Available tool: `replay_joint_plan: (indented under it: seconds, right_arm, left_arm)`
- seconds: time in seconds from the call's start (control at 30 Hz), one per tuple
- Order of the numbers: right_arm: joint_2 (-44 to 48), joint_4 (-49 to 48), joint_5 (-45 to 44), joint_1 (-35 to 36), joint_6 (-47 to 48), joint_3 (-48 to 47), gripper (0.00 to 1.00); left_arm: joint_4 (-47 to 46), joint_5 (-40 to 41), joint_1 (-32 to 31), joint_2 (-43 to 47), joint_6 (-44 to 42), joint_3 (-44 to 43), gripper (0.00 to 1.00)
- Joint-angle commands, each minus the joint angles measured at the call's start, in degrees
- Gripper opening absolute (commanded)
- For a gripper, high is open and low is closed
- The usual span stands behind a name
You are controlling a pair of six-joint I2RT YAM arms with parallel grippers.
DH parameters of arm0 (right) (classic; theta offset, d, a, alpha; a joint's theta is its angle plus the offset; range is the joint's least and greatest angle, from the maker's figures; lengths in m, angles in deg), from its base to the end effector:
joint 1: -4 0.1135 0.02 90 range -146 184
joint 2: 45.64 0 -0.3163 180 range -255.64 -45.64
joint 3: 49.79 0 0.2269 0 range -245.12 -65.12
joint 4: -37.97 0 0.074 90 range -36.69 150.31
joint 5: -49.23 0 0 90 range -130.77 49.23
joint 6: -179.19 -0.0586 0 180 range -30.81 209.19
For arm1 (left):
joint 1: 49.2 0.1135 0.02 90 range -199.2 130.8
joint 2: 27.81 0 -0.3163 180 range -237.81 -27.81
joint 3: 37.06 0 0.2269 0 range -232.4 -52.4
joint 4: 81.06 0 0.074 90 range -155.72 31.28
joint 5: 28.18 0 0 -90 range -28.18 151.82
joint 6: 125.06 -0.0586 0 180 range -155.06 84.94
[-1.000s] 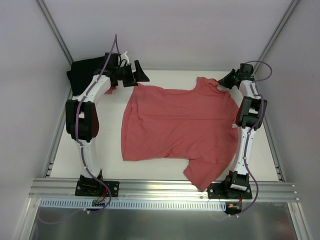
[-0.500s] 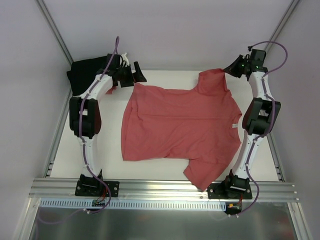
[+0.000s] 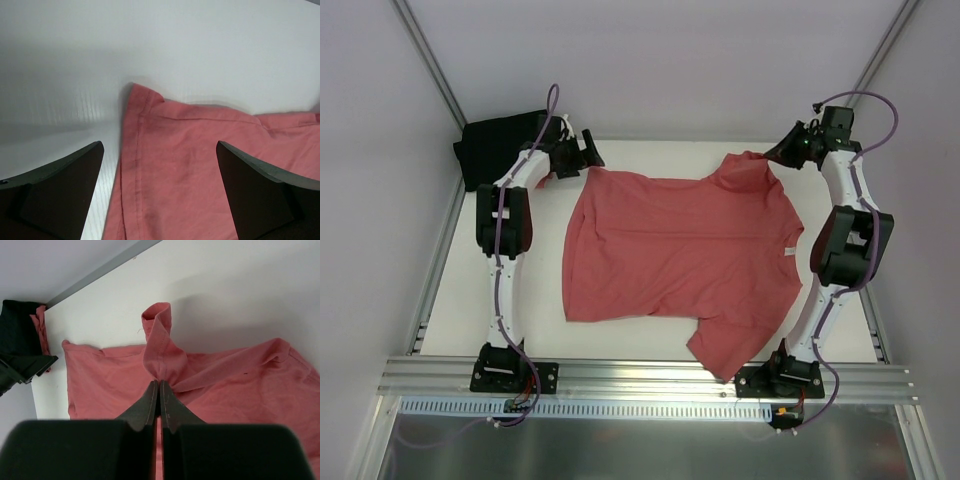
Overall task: Fold and stack the t-shirts
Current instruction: Grap the side of the flattened tshirt furthest away from the robot with both arms
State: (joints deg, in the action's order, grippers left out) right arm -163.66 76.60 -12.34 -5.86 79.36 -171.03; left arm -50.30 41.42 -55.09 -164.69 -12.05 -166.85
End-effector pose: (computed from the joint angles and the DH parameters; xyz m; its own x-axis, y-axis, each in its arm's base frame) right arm 0.4949 -0.0577 0.3327 -0.6020 0.2570 -0.7560 -0.1308 0.9022 0.4110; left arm 0.5727 -0.0796 0.2226 -0.7064 -0.2954 -0.6432 0.1019 0.8568 -0.5055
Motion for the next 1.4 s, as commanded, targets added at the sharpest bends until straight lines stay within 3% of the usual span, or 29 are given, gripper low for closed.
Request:
replay_joint_plan:
  seconds: [0.0, 0.7, 1.0, 1.1, 1.2, 1.33, 1.37]
  right_arm:
    - [6.1, 1.1, 0.9, 0.5, 2.0, 1.6, 0.0]
    - [8.4, 2.2, -0.4, 0.7, 2.3, 3.8, 0.0]
    - [8.5, 1.8, -1.1, 0.8, 1.7, 4.3, 0.0]
    - [8.7, 1.2, -1.2, 1.0, 1.4, 4.7, 0.0]
    - [8.6, 1.0, -1.3, 1.0, 1.2, 4.7, 0.0]
    - [8.6, 0.7, -1.3, 1.1, 0.9, 4.7, 0.0]
    - [8.7, 0.8, -1.2, 1.2, 0.8, 4.7, 0.0]
  left_arm:
    - [-1.3, 0.9, 0.1, -1.5, 0.9, -4.7, 0.99]
    - [-0.2, -3.8, 1.1, -8.5, 2.3, -10.2, 0.99]
    - [0.3, -7.8, 1.1, -9.7, 3.7, -10.7, 0.9]
    - [0.2, -9.2, 1.1, -9.8, 3.8, -10.6, 0.84]
    - [0.3, -11.2, 1.1, -10.4, 4.1, -10.9, 0.71]
    - [0.6, -13.3, 1.1, -11.2, 4.3, -11.3, 0.4]
    - [0.7, -13.3, 1.1, -11.4, 4.3, -11.3, 0.22]
